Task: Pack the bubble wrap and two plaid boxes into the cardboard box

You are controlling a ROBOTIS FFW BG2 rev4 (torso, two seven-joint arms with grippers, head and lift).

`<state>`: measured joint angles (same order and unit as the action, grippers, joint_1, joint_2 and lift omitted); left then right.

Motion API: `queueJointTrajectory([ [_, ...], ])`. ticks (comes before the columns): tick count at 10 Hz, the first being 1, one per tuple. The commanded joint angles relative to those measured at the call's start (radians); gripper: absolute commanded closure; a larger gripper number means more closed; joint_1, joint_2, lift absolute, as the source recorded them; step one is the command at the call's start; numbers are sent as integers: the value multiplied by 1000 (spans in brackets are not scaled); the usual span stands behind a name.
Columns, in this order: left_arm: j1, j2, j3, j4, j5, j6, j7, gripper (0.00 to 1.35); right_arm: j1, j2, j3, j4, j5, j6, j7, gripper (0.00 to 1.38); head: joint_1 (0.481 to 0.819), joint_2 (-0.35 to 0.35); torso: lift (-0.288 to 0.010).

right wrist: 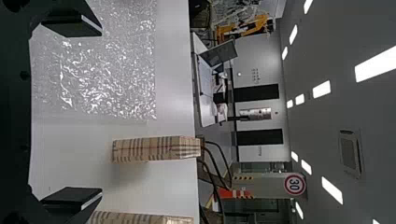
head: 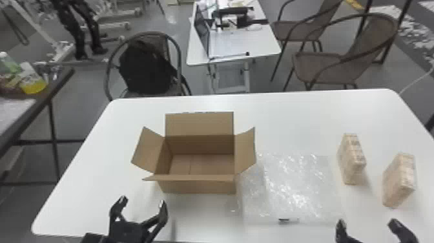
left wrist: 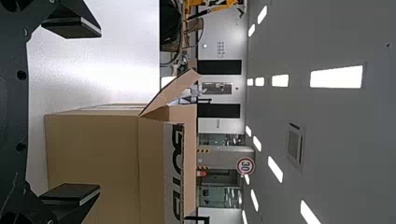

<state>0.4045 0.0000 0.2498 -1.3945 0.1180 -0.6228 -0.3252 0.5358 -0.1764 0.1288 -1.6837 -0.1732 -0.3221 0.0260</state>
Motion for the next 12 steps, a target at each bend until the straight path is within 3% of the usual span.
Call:
queueJointTrajectory([
  [1, -1, -3, -3, 2, 2, 0, 0, 131, -2, 0, 0, 1, 0, 0, 0, 91, 695, 169, -87],
  [9, -4, -3, -15, 8, 25, -5, 0, 131, -3, 0, 0, 6, -12, 2, 0, 91, 695, 162, -87],
  [12, 17, -3, 6, -63, 68, 35, 0, 131, -2, 0, 2, 7, -17, 0, 0, 91, 695, 167, -87],
])
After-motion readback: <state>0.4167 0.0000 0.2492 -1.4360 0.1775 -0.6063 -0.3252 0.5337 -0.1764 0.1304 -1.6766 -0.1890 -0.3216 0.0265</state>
